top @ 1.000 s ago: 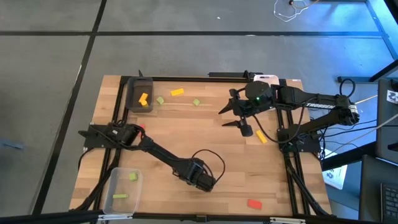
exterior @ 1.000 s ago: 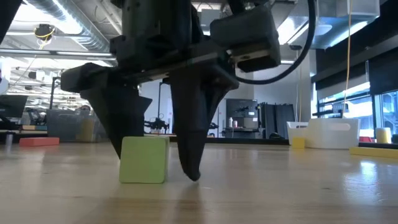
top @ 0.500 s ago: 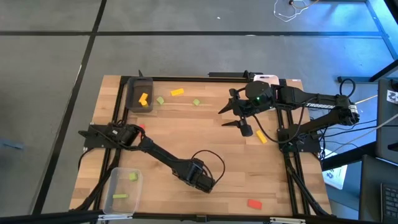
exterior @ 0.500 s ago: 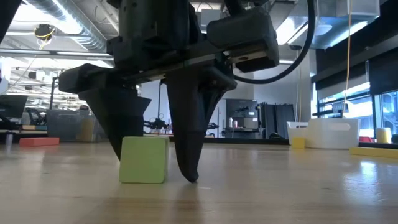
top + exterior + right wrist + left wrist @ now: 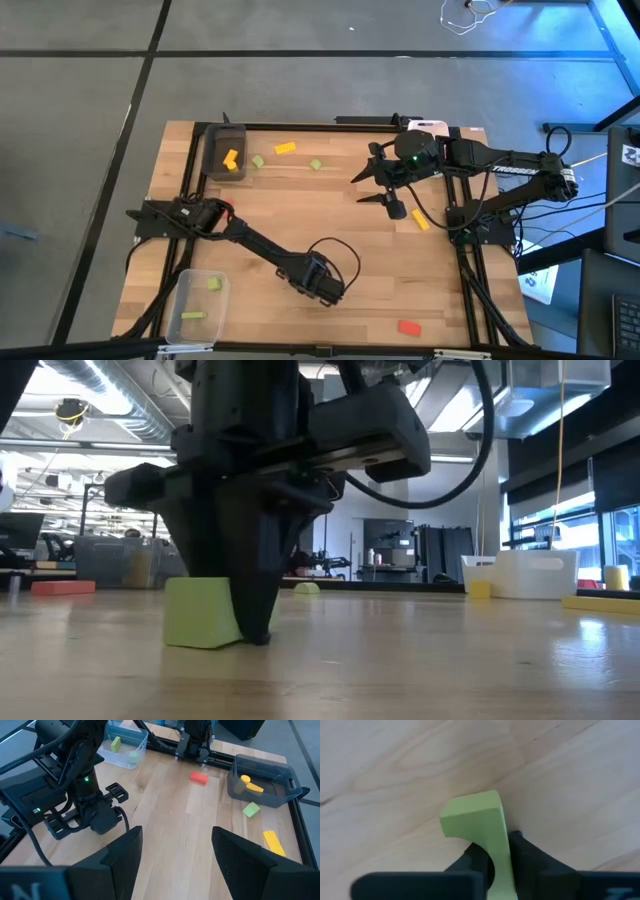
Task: Sort & place blocks by color
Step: Put the green block into the transparent bin
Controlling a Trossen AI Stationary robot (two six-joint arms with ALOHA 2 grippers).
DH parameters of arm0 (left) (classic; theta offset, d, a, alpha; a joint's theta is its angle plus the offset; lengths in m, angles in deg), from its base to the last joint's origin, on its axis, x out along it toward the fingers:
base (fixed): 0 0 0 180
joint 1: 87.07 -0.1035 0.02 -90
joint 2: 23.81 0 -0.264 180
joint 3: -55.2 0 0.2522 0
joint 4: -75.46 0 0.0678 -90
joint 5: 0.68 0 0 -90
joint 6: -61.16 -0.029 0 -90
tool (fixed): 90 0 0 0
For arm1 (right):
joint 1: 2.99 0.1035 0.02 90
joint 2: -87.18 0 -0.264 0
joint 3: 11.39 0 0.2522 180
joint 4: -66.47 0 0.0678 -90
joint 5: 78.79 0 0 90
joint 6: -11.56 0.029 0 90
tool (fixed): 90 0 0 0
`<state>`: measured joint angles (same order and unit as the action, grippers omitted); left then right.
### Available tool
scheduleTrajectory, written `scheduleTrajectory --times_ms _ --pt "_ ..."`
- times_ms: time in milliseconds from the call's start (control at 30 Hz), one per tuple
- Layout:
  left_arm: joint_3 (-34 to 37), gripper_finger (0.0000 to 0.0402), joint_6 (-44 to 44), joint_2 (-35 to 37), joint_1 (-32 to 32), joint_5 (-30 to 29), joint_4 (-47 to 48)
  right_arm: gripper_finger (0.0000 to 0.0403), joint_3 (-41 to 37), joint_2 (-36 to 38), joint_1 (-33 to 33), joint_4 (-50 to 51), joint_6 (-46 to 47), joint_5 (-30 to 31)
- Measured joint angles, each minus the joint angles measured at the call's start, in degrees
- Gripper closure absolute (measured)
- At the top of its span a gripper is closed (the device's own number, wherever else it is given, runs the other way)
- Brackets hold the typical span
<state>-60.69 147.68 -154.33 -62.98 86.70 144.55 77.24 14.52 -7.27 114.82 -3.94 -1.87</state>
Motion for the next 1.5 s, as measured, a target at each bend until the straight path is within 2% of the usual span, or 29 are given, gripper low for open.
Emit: scheduleTrajectory --times_ms 200,400,533,600,700,800,867,967,1067,1500 --pt "-0.09 0.0362 -5.90 0.41 -0.72 1.98 1.58 0.0163 0.00 0.00 0.02 0.00 0.02 0.00" --pt "0.11 0.0362 -7.68 3.61 -0.70 0.02 4.65 0.0163 0.00 0.02 0.00 -0.41 0.01 0.00" --pt "-0.09 0.0362 -7.48 6.99 0.03 -2.06 8.24 0.0163 0.02 0.02 0.02 -1.63 6.71 -0.31" --pt "-0.02 0.0362 -6.66 8.91 0.57 -3.18 11.04 0.0163 0.00 0.02 0.00 -0.90 8.80 -2.42" --pt "-0.07 0.0362 -5.02 11.99 1.50 -3.48 14.34 0.0163 0.00 0.02 -0.02 1.13 6.00 -11.00" --pt "-0.11 0.0362 -1.19 14.38 2.87 -4.14 18.60 0.0163 0.00 0.02 0.06 1.29 4.69 -19.65" --pt "-0.09 0.0362 2.05 16.17 4.40 -5.24 22.66 0.0163 0.00 0.02 0.04 1.30 4.72 -21.33" --pt "-0.17 0.0362 8.29 18.34 7.15 -5.11 29.44 0.0163 0.00 0.02 0.00 1.37 5.91 -18.85" --pt "-0.15 0.0362 14.94 19.75 10.23 -2.36 34.73 0.0163 0.00 0.02 0.00 1.39 5.99 -16.81" --pt "2.85 0.0362 42.76 21.64 25.38 10.95 34.63 0.0163 0.00 0.02 0.00 1.31 5.99 -16.51"
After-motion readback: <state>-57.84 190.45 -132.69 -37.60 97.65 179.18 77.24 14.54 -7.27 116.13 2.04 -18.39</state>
